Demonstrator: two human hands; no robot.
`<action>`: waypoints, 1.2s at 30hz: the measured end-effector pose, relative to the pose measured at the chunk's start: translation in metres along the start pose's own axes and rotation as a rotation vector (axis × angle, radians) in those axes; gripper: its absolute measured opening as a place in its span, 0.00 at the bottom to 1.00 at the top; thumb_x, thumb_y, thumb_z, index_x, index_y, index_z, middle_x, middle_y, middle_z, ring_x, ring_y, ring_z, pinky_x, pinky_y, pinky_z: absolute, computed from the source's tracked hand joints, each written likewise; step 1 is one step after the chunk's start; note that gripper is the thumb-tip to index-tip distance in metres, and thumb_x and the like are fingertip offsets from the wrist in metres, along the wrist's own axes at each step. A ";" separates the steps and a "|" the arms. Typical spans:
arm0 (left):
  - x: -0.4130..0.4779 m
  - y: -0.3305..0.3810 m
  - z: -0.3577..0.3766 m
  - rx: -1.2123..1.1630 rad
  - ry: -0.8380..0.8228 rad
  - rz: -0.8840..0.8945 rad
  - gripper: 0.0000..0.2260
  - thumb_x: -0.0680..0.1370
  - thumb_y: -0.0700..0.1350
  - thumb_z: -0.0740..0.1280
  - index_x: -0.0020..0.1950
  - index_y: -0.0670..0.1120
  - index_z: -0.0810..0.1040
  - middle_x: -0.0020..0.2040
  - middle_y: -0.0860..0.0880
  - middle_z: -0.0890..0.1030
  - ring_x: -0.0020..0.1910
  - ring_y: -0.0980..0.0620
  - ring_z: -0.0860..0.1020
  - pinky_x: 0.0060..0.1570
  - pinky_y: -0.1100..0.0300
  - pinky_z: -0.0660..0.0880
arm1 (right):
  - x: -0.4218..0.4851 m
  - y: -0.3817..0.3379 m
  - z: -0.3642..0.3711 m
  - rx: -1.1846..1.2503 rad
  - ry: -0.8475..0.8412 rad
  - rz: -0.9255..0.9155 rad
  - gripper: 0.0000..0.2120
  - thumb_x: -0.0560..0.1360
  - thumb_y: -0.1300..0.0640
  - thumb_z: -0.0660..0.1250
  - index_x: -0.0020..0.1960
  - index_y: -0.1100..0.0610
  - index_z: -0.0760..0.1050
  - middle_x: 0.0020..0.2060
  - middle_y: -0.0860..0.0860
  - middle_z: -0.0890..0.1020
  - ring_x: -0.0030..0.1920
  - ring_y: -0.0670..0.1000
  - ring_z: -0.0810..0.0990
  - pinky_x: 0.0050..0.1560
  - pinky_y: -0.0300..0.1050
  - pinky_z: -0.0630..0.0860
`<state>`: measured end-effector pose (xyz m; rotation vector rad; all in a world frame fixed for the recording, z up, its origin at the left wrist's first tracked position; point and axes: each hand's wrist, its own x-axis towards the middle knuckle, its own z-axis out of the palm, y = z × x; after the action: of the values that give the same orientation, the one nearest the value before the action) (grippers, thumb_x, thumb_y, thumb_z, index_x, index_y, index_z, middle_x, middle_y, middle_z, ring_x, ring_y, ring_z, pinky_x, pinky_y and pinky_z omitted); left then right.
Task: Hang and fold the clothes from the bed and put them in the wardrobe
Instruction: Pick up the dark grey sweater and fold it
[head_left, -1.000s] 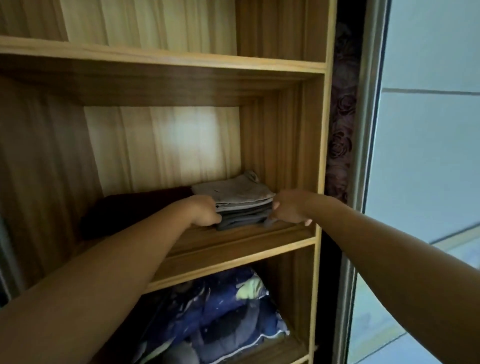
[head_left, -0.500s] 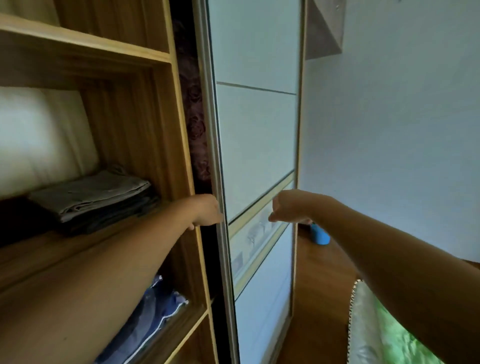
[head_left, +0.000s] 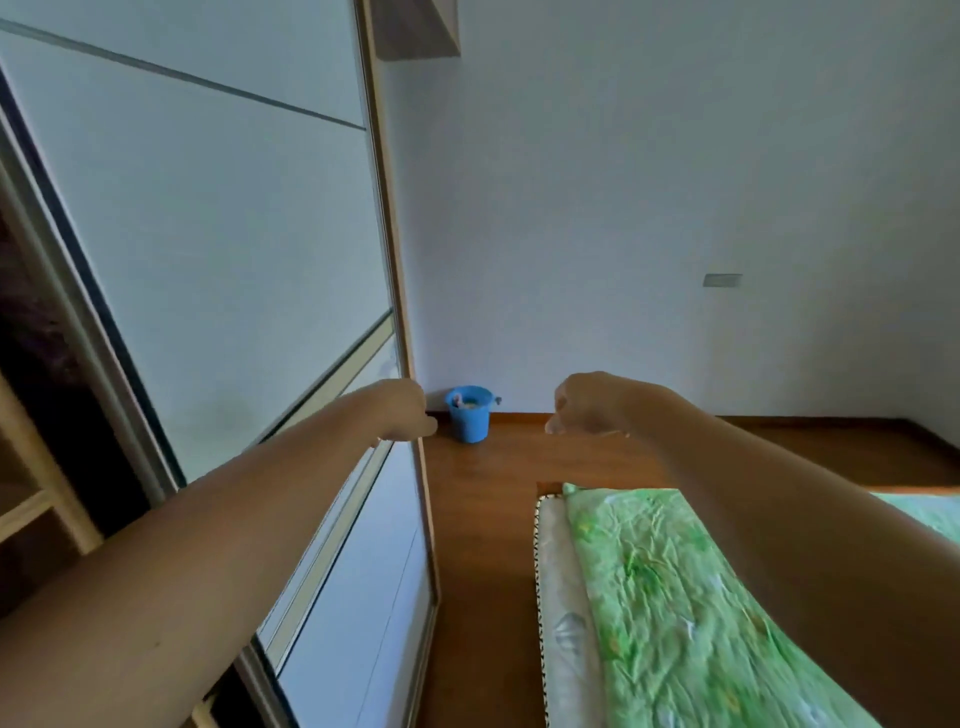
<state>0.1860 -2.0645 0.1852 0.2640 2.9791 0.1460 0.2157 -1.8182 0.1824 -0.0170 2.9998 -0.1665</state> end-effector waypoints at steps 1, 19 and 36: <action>0.018 0.004 0.002 0.016 -0.002 0.027 0.17 0.80 0.51 0.63 0.65 0.42 0.75 0.58 0.43 0.79 0.45 0.47 0.78 0.36 0.60 0.75 | 0.014 0.006 0.000 0.004 -0.001 0.016 0.22 0.79 0.44 0.67 0.67 0.57 0.75 0.64 0.55 0.78 0.62 0.57 0.77 0.44 0.45 0.73; 0.365 0.054 -0.017 0.053 -0.013 0.117 0.12 0.81 0.51 0.63 0.54 0.42 0.76 0.38 0.48 0.74 0.36 0.53 0.72 0.36 0.60 0.67 | 0.316 0.108 -0.034 -0.003 -0.040 0.103 0.25 0.80 0.44 0.63 0.72 0.56 0.71 0.66 0.53 0.76 0.64 0.56 0.75 0.61 0.50 0.73; 0.678 0.145 -0.018 0.092 -0.136 0.294 0.17 0.80 0.50 0.63 0.60 0.38 0.77 0.57 0.38 0.80 0.56 0.41 0.79 0.53 0.51 0.76 | 0.580 0.255 -0.040 -0.049 -0.027 0.284 0.13 0.75 0.42 0.61 0.48 0.52 0.69 0.41 0.46 0.75 0.41 0.50 0.76 0.41 0.47 0.74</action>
<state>-0.4527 -1.8003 0.1257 0.6934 2.7988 0.0212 -0.3653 -1.5712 0.1152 0.3950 2.9362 -0.0614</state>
